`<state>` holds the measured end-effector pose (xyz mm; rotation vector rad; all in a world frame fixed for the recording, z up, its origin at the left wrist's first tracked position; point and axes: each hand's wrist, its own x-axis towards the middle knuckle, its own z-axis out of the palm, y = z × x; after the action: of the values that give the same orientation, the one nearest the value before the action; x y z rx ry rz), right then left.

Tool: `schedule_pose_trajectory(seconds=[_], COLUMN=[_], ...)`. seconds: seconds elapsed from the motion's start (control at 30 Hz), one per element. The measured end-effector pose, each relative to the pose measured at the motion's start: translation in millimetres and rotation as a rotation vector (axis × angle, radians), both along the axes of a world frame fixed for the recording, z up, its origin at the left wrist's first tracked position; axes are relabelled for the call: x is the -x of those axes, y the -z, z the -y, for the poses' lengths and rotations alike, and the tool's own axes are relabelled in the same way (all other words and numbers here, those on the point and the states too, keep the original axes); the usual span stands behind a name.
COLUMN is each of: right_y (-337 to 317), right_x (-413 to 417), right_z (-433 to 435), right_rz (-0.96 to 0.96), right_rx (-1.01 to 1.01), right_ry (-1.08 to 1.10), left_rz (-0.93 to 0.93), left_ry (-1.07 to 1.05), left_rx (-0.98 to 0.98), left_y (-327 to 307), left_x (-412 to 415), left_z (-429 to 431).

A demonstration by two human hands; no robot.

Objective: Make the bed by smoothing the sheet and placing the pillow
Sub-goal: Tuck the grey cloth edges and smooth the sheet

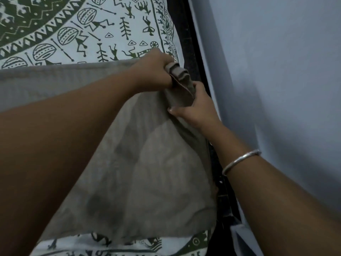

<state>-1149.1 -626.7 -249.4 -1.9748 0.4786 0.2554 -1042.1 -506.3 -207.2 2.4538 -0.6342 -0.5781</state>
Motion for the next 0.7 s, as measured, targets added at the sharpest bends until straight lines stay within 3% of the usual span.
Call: schedule_pose_trajectory(seconds=[0.07,0.17,0.27,0.33,0.4,0.47,0.53,0.6,0.7], right_y=[-10,-17,-31,-49,-69,-87,-95,-99,-98], right_x=[14,41,56,53,46,40,35,30,32], right_z=[-8,-25,-50,-69,-90,-113,-134,-151,-168], right_rz=[-0.023,-0.113,0.017,0.119,0.135,0.092,0.043,0.033,0.031], right_rx=[0.062,0.019,0.148,0.119,0.005,-0.282,-0.487,-0.499,-0.450], right_ry=[0.002,-0.032,0.060,0.097,0.108,0.208,0.286,0.269,0.224], left_rz=[-0.013,0.025,0.138,0.115,0.111,0.083,-0.090,-0.157,-0.025], left_ry=[-0.040,-0.108,-0.075,-0.086,-0.075,-0.072,-0.048,0.009,-0.009], left_rx=[0.127,0.162,0.114,0.072,0.041,0.110,0.253,0.339,0.378], left_y=[-6,-9,-8,-8,-13,-18,-27,-32,-29], left_x=[8,23,44,59,75,86,97,107,118], left_z=[-15,-33,-49,-63,-84,-111,-134,-149,-160])
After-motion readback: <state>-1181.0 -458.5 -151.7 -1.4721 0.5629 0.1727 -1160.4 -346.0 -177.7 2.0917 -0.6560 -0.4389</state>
